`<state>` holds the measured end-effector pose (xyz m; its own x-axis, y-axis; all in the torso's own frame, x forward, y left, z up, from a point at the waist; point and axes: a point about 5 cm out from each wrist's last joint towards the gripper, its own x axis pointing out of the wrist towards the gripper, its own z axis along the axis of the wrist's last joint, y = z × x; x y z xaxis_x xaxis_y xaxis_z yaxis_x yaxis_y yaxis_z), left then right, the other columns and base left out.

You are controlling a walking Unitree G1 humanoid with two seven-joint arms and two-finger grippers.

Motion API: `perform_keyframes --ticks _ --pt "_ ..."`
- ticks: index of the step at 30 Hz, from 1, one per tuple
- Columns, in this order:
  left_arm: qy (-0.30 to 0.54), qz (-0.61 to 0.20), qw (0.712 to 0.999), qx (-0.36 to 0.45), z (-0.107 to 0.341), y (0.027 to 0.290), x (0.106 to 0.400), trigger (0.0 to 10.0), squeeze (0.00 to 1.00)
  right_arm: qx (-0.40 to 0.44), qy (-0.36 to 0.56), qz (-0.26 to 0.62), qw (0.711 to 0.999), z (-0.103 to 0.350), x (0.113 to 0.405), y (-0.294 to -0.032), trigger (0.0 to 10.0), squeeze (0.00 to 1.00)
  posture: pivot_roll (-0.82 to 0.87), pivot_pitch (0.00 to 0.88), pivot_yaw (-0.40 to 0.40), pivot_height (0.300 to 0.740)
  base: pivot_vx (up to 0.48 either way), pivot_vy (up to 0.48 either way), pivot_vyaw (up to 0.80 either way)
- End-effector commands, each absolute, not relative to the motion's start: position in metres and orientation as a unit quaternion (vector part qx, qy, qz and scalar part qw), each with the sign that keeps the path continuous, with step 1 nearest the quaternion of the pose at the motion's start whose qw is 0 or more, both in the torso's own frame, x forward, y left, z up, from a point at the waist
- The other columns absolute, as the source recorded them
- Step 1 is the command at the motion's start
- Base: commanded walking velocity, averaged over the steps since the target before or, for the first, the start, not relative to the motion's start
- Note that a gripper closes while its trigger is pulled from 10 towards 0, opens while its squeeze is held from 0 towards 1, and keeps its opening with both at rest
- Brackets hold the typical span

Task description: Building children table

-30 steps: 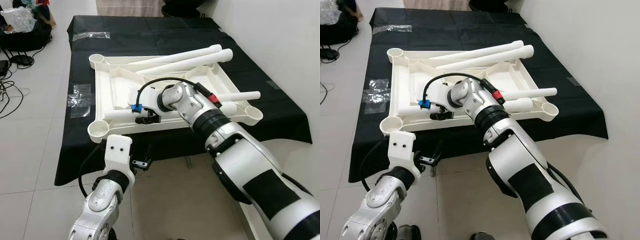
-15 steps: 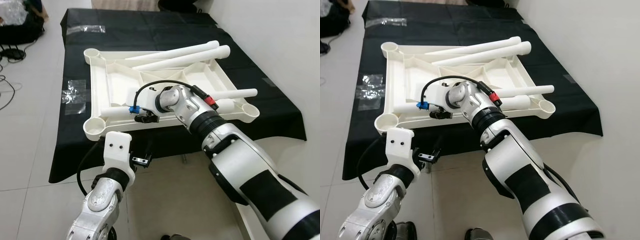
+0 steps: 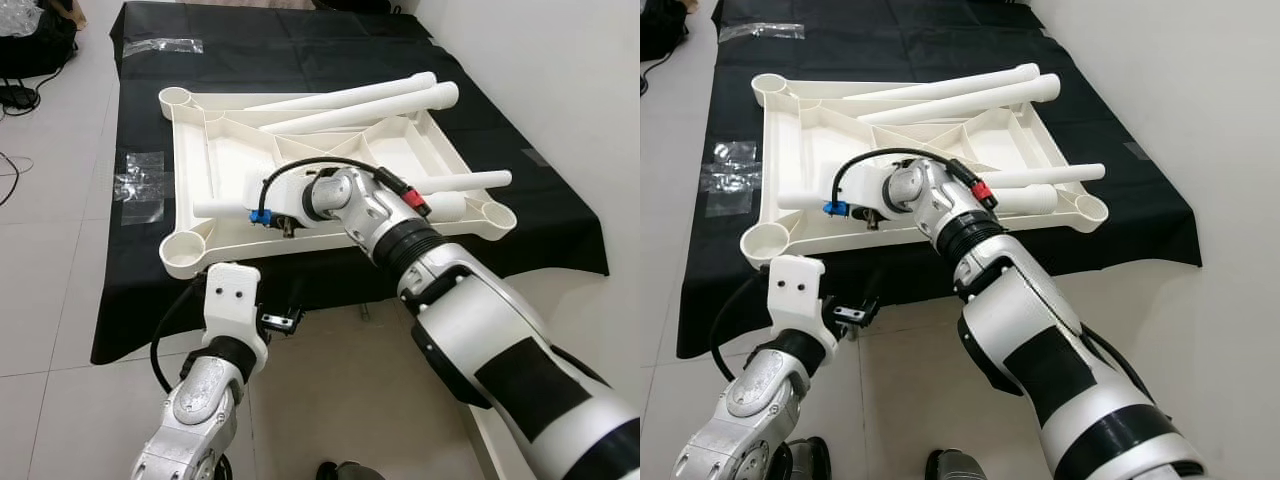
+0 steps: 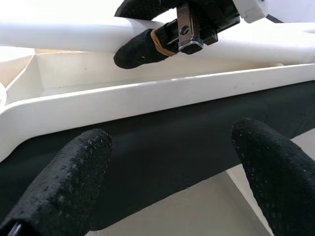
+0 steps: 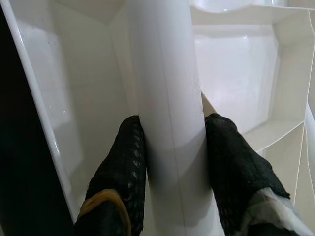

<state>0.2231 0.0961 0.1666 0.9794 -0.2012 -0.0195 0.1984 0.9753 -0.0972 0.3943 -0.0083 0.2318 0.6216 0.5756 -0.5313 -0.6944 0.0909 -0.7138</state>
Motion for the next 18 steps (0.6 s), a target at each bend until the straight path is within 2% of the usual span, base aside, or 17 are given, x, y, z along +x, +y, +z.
perform_keyframes --ticks 1,8,10,18 --pt "0.024 -0.100 0.993 -0.060 0.164 0.093 0.223 10.0 0.00 -0.511 0.059 0.433 0.740 0.231 0.394 -0.008 0.0 0.00 -0.07 0.184 -0.184 0.740 0.000 0.000 0.00" --pt "0.022 -0.098 0.993 -0.056 0.163 0.094 0.227 10.0 0.00 -0.500 0.030 0.416 0.759 0.245 0.398 -0.009 0.0 0.00 -0.06 0.168 -0.178 0.740 0.000 0.000 0.00" --pt "0.022 -0.099 0.994 -0.049 0.162 0.095 0.229 10.0 0.00 -0.487 0.003 0.388 0.783 0.269 0.403 -0.014 0.0 0.00 -0.06 0.155 -0.171 0.740 0.000 0.000 0.00" --pt "0.024 -0.097 0.994 -0.037 0.159 0.097 0.235 10.0 0.00 -0.457 -0.052 0.331 0.824 0.329 0.410 -0.034 0.0 0.00 -0.06 0.131 -0.159 0.740 0.000 0.000 0.00"
